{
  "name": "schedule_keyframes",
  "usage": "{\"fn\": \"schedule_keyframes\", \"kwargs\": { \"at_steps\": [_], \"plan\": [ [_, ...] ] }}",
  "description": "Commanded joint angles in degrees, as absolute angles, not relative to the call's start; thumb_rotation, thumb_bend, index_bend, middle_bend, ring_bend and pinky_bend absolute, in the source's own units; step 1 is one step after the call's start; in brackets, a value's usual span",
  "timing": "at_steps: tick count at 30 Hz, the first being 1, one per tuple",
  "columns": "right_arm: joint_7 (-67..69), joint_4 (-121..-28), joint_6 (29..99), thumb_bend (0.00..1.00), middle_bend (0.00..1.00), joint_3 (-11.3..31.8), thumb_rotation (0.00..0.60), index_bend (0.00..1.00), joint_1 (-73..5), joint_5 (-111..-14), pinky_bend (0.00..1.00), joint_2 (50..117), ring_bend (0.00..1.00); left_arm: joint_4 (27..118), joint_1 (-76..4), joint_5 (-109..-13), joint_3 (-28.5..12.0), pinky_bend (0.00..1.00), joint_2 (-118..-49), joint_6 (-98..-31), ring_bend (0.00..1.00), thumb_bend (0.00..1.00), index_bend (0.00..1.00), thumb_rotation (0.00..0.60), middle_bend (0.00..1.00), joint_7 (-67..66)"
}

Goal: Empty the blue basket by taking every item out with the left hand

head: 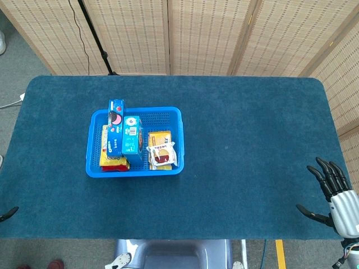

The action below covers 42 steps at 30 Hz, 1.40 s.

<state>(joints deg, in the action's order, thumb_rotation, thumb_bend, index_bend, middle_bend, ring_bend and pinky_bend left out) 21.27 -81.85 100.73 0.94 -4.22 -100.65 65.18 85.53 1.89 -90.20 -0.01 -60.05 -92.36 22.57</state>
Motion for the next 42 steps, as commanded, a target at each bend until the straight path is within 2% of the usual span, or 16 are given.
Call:
{"fn": "schedule_keyframes", "kwargs": {
  "at_steps": [1, 8, 13, 16, 22, 26, 27, 30, 42],
  "plan": [
    [21.0, -81.9, 100.6, 0.00, 0.00, 0.9, 0.600, 0.09, -4.2, -100.7, 0.00, 65.2, 0.00, 85.4, 1.7, -90.1, 0.0, 0.00, -60.1, -92.0, 0.00, 0.02, 0.00, 0.600, 0.00, 22.6],
    [20.9, -82.2, 100.5, 0.00, 0.00, 0.9, 0.600, 0.09, -4.1, -100.4, 0.00, 65.1, 0.00, 85.7, 1.0, -91.5, 0.1, 0.00, -60.5, -92.0, 0.00, 0.02, 0.00, 0.600, 0.00, 21.2],
    [22.0, -82.3, 100.8, 0.00, 0.00, 1.0, 0.600, 0.09, -3.9, -100.1, 0.00, 64.6, 0.00, 84.4, -2.4, -96.5, -0.7, 0.00, -60.2, -92.2, 0.00, 0.02, 0.00, 0.600, 0.00, 21.2],
    [23.1, -82.1, 100.2, 0.00, 0.00, 1.4, 0.600, 0.09, -4.0, -98.9, 0.00, 64.4, 0.00, 80.6, -10.2, -106.2, -2.4, 0.00, -59.8, -91.3, 0.00, 0.02, 0.00, 0.600, 0.00, 20.8],
    [24.0, -81.8, 98.7, 0.00, 0.00, 2.1, 0.600, 0.09, -4.4, -96.9, 0.00, 64.3, 0.00, 79.3, -17.2, -110.0, -6.0, 0.00, -62.1, -89.2, 0.00, 0.02, 0.00, 0.600, 0.00, 12.2],
    [23.8, -81.6, 97.7, 0.00, 0.00, 2.4, 0.600, 0.08, -4.5, -95.9, 0.00, 64.4, 0.00, 81.6, -22.4, -111.5, -6.8, 0.00, -61.9, -83.5, 0.00, 0.02, 0.00, 0.600, 0.00, 8.2],
    [23.6, -81.5, 97.0, 0.00, 0.00, 2.7, 0.600, 0.08, -4.6, -95.0, 0.00, 64.3, 0.00, 82.2, -25.8, -112.6, -7.6, 0.00, -62.1, -79.7, 0.00, 0.02, 0.00, 0.600, 0.00, 5.2],
    [23.1, -81.6, 95.9, 0.00, 0.00, 3.1, 0.600, 0.08, -4.7, -93.7, 0.00, 64.3, 0.00, 82.9, -29.9, -112.2, -8.7, 0.00, -63.0, -74.3, 0.00, 0.02, 0.00, 0.600, 0.00, 1.5],
    [20.1, -82.6, 93.4, 0.00, 0.00, 5.1, 0.600, 0.07, -4.8, -89.2, 0.00, 63.9, 0.00, 79.1, -43.9, -110.2, -11.2, 0.00, -67.7, -57.5, 0.00, 0.02, 0.00, 0.600, 0.00, -9.8]
  ]
}}
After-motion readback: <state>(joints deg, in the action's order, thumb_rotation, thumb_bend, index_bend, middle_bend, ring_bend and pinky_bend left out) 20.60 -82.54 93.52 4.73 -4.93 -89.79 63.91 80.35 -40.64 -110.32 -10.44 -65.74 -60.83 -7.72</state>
